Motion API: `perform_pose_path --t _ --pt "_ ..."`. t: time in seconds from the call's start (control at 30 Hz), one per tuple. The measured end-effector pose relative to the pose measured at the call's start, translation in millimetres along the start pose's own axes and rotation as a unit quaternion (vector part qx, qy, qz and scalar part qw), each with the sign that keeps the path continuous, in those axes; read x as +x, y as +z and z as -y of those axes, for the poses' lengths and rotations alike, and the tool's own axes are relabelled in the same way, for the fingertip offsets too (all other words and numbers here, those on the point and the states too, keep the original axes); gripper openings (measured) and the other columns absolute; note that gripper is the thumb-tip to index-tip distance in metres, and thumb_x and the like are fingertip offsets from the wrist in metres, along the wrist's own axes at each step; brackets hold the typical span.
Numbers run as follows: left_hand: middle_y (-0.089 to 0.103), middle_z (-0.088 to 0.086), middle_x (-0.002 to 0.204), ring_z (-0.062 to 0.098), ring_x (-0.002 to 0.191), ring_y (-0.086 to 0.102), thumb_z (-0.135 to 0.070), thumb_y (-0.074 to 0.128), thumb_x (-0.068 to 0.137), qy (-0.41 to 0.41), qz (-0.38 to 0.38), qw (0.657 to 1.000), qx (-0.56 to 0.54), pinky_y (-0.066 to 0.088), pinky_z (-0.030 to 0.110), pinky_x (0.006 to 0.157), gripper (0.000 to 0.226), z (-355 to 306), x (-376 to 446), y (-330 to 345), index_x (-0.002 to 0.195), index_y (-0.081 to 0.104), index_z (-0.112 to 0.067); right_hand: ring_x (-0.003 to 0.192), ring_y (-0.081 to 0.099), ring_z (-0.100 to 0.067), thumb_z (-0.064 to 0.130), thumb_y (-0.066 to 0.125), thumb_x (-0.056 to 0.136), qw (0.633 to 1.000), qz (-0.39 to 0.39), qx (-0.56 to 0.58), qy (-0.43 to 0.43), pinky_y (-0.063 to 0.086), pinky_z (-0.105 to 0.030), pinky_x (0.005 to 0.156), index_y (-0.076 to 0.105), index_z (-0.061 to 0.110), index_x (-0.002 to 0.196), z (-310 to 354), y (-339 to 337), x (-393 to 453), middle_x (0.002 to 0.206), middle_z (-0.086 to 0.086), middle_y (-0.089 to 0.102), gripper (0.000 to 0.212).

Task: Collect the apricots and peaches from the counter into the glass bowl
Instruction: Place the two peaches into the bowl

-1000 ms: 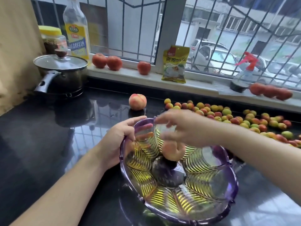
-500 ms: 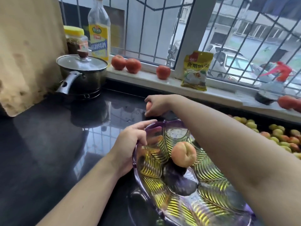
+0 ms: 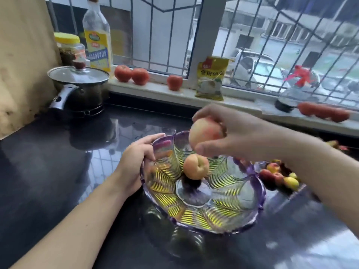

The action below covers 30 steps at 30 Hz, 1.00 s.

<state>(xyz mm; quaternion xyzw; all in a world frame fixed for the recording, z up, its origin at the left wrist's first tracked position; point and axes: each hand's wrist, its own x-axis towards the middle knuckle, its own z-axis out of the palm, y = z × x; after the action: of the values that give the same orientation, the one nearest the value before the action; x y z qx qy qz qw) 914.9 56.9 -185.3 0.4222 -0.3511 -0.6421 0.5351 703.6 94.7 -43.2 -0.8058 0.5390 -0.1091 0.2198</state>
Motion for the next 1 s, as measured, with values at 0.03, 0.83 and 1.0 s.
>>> perform_pose_path --t 0.03,0.83,1.0 --pt "0.074 0.025 0.125 0.031 0.102 0.077 0.014 0.031 0.077 0.001 -0.004 1.0 0.004 0.064 0.04 0.082 0.067 1 -1 0 0.129 0.069 -0.005 0.089 0.066 -0.003 0.06 0.078 0.072 0.998 0.029 -0.058 0.013 0.059 -0.027 0.076 0.048 0.046 0.126 -3 7 -20 0.107 0.02 0.061 0.063" --pt "0.074 0.021 0.124 0.036 0.116 0.074 0.02 0.029 0.077 0.069 -0.096 0.992 -0.035 0.051 0.053 0.112 0.068 -12 -3 -27 0.133 0.064 0.005 0.075 0.065 -0.002 0.046 0.057 0.098 0.991 -0.11 -0.023 0.067 0.057 -0.019 0.063 0.065 0.023 0.12 -35 56 -16 0.101 0.007 0.071 0.032" --pt "0.072 0.024 0.125 0.035 0.118 0.072 0.018 0.03 0.078 0.08 -0.13 0.986 -0.068 0.055 0.049 0.107 0.069 -16 -1 -35 0.138 0.061 0.005 0.076 0.066 -0.015 0.022 0.055 0.101 0.926 -0.339 0.037 0.163 0.043 -0.022 0.056 0.07 0.015 0.108 -101 37 0 0.089 -0.001 0.07 0.018"
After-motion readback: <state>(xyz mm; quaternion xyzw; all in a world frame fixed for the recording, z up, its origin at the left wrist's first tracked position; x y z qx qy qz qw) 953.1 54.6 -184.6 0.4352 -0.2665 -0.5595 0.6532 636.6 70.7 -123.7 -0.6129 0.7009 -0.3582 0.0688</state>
